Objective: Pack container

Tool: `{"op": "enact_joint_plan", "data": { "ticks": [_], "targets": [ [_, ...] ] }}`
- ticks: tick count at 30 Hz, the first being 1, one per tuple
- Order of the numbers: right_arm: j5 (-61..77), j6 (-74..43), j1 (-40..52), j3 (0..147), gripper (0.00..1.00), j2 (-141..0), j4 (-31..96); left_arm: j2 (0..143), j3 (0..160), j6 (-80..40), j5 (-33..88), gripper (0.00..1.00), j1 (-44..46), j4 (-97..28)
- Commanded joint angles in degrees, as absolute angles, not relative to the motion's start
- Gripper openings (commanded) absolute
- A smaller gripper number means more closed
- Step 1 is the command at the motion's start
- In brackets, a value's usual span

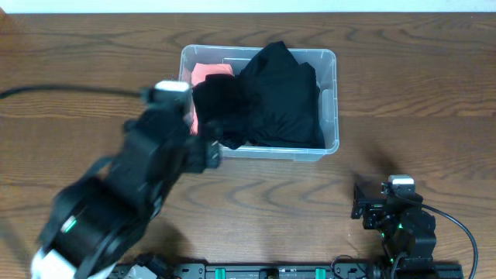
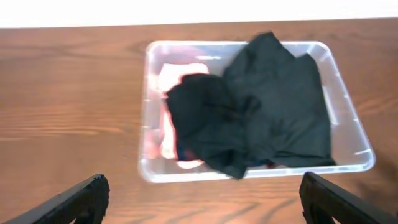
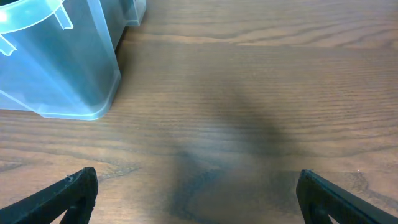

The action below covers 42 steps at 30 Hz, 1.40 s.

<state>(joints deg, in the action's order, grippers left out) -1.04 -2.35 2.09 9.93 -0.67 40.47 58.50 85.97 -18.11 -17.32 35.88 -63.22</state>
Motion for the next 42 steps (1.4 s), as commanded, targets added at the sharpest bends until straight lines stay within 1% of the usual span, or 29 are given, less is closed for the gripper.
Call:
{"op": "enact_joint_plan", "data": {
  "ticks": [1, 7, 12, 16, 18, 24, 28, 33, 42],
  "targets": [
    [-1.0, -2.7, 1.7, 9.9, 0.99, -0.3, 40.6, 54.9, 86.1, -16.2, -21.0, 0.98, 35.7, -66.0],
    [-1.0, -2.7, 1.7, 9.9, 0.99, -0.3, 40.5, 49.0, 86.1, -15.6, -22.2, 0.98, 35.7, -70.3],
    [-1.0, -2.7, 1.7, 9.9, 0.99, -0.3, 40.5, 47.8, 86.1, -15.2, -25.4, 0.98, 35.7, -75.2],
    [-1.0, -2.7, 1.7, 9.9, 0.99, -0.3, 40.6, 47.5, 85.7, -15.2, -27.5, 0.98, 35.4, -75.6],
    [-1.0, -2.7, 1.7, 9.9, 0.99, -0.3, 40.5, 46.6, 85.3, -15.3, -26.4, 0.98, 32.8, -75.0],
    [-1.0, -2.7, 1.7, 9.9, 0.99, -0.3, 40.6, 42.0, 81.2, -15.0, -17.8, 0.98, 18.2, -69.3],
    [-1.0, -2.7, 1.7, 9.9, 0.99, -0.3, 40.6, 36.1, 74.5, -13.6, -12.5, 0.98, 11.0, -63.0],
    [-1.0, -2.7, 1.7, 9.9, 0.99, -0.3, 40.5, 27.4, 63.6, -13.5, -9.6, 0.98, 6.4, -53.8],
    [-1.0, -2.7, 1.7, 9.9, 0.99, -0.3, 40.6, 14.3, 42.2, -13.6, -7.4, 0.98, 3.9, -39.6]
  ]
}}
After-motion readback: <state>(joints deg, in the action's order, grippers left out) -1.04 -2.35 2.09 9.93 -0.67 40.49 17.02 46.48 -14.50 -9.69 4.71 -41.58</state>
